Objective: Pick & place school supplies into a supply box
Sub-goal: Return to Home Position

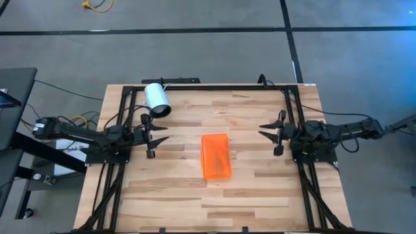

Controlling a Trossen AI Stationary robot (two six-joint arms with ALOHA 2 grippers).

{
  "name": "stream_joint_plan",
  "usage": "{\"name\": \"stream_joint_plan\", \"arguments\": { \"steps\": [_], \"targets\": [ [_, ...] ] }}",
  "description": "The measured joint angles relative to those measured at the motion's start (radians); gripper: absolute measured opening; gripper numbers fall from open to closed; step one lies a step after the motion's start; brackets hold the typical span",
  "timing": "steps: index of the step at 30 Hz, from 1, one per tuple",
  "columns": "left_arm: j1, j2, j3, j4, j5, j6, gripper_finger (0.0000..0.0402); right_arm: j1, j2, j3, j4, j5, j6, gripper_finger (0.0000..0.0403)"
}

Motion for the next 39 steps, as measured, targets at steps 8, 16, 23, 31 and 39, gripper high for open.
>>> {"name": "stream_joint_plan", "arguments": {
  "steps": [8,16,23,31,39],
  "targets": [
    [-0.096,-0.317,0.000,-0.287,-0.107,0.051,0.0161,-0.003,-0.223,-0.157,0.034,-0.016,-0.005,0.0098],
    [-0.102,-0.535,0.000,-0.478,-0.075,0.073,0.0161,-0.111,-0.271,-0.167,0.038,-0.192,-0.051,0.0098],
    [-0.102,-0.534,0.000,-0.538,-0.063,0.060,0.0161,-0.290,-0.271,-0.184,-0.006,-0.390,0.000,0.0098],
    [-0.038,-0.535,-0.001,-0.453,0.121,0.112,0.0161,-0.501,-0.271,-0.185,0.025,-0.649,0.024,0.0098],
    [0.091,-0.532,-0.003,-0.556,0.162,0.022,0.0161,-0.555,-0.271,-0.185,0.018,-0.636,0.028,0.0098]
  ]
}}
